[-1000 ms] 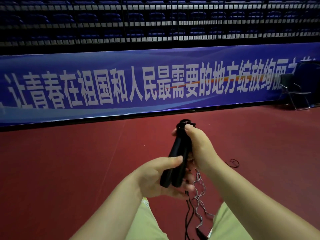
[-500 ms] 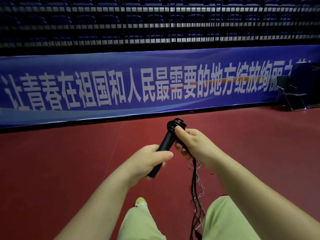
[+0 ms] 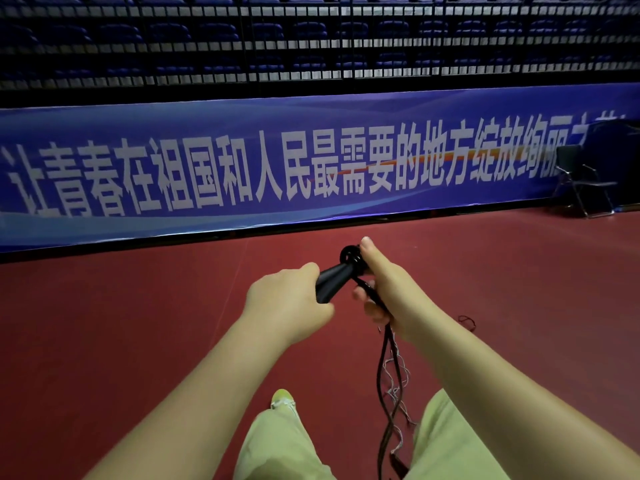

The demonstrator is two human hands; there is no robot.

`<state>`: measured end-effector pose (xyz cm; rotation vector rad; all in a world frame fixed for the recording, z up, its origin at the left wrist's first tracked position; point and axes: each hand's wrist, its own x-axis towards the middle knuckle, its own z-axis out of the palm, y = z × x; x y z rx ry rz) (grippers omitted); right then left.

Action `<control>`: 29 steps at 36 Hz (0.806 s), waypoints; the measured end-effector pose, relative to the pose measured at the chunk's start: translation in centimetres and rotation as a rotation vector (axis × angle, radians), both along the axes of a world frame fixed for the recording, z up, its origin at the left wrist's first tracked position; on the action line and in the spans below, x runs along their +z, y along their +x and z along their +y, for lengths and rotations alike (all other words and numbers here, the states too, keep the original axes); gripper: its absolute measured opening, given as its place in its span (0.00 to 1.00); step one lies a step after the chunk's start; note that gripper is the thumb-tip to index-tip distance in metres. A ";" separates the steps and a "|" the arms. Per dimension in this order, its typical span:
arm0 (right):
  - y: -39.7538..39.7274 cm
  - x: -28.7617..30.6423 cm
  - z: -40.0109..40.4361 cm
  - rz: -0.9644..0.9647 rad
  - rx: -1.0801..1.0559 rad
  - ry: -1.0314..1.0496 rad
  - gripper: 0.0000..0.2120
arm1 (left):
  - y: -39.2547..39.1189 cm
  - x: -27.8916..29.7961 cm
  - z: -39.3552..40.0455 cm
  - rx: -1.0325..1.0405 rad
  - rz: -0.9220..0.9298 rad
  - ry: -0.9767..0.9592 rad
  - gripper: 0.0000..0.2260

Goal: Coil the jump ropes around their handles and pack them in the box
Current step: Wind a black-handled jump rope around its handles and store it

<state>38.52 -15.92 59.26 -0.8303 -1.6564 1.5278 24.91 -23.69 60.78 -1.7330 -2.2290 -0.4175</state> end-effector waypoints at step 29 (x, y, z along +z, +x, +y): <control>0.3 0.4 -1.4 0.289 0.114 0.155 0.15 | 1.3 -0.3 -3.1 -0.524 -1.639 -0.329 0.21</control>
